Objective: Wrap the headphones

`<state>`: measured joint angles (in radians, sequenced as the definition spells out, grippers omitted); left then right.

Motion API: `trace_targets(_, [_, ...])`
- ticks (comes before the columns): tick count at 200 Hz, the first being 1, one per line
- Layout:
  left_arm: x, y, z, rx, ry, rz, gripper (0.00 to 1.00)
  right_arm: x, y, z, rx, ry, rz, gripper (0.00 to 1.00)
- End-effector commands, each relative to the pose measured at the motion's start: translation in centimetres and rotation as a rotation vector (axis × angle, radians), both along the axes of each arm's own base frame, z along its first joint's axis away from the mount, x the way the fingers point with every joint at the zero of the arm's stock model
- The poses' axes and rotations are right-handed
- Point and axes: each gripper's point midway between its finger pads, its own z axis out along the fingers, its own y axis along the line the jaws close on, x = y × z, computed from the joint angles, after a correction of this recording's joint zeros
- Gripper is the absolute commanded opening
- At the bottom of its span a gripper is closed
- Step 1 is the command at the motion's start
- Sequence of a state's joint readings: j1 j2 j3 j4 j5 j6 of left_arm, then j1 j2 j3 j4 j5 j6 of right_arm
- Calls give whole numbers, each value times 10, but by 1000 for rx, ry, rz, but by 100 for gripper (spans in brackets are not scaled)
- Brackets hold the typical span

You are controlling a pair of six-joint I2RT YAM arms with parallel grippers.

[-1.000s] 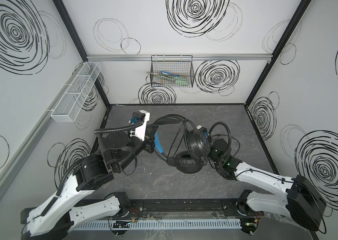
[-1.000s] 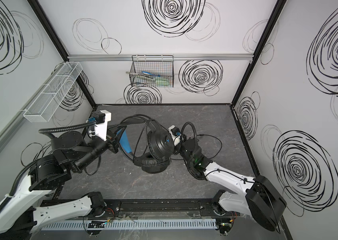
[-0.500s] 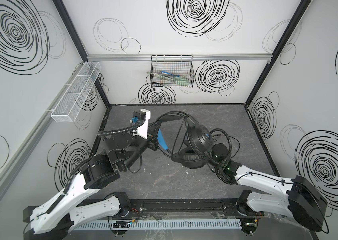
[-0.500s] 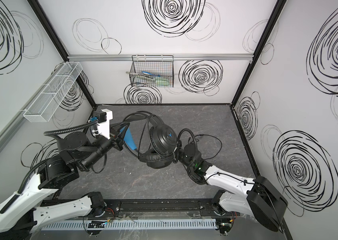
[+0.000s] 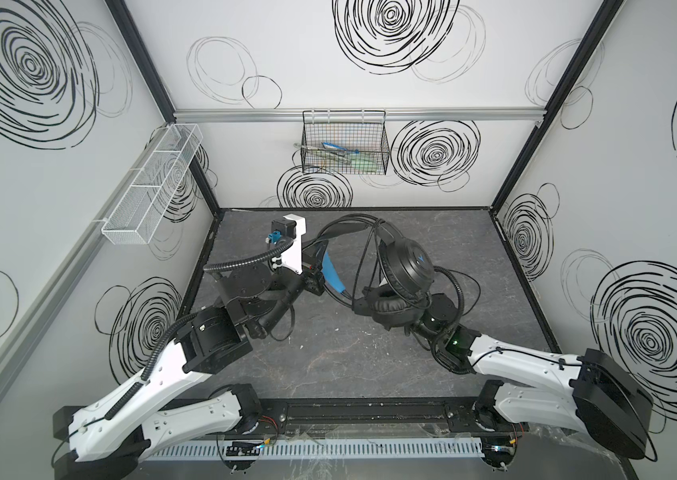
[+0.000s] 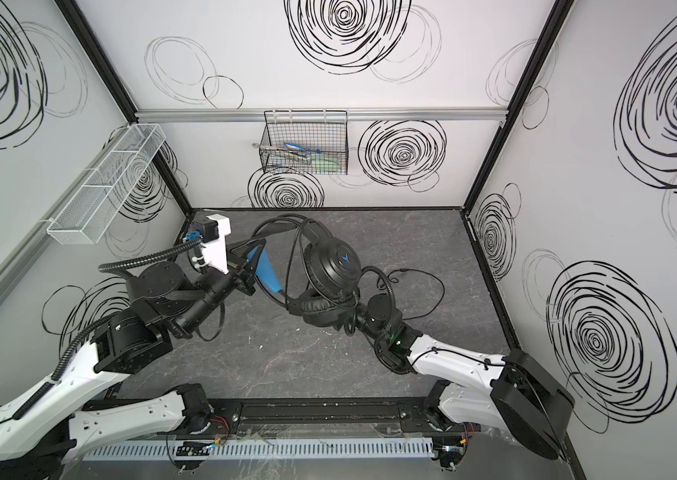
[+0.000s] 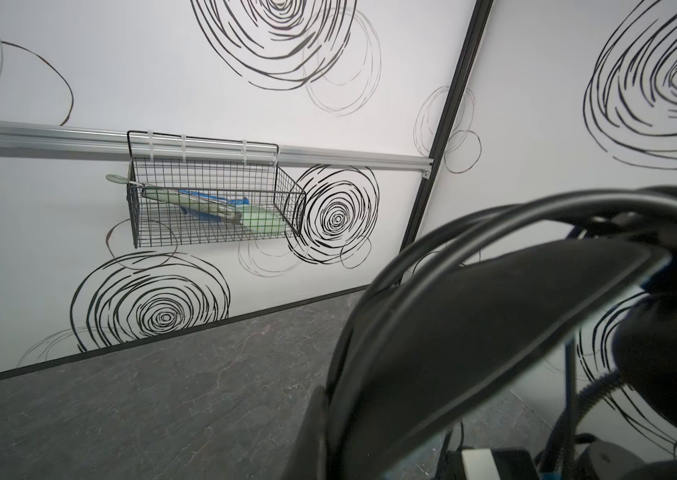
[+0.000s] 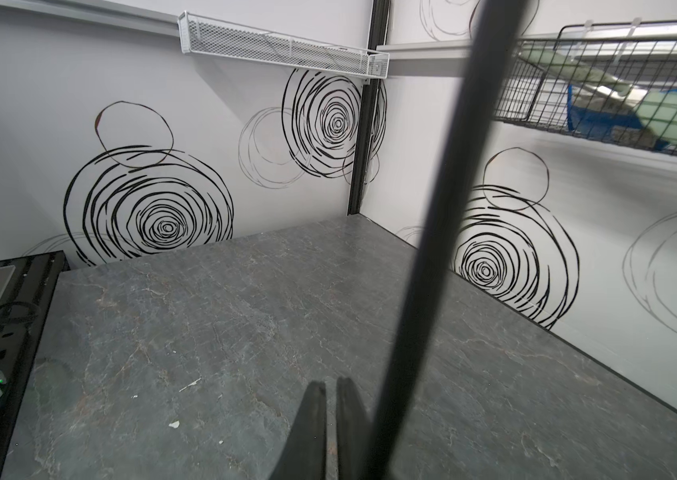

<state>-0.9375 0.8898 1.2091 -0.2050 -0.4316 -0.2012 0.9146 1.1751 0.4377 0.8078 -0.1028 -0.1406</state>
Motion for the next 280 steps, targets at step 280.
trace_targets(280, [25, 68, 78, -417, -142, 258, 0, -24, 34, -18, -13, 63, 80, 8])
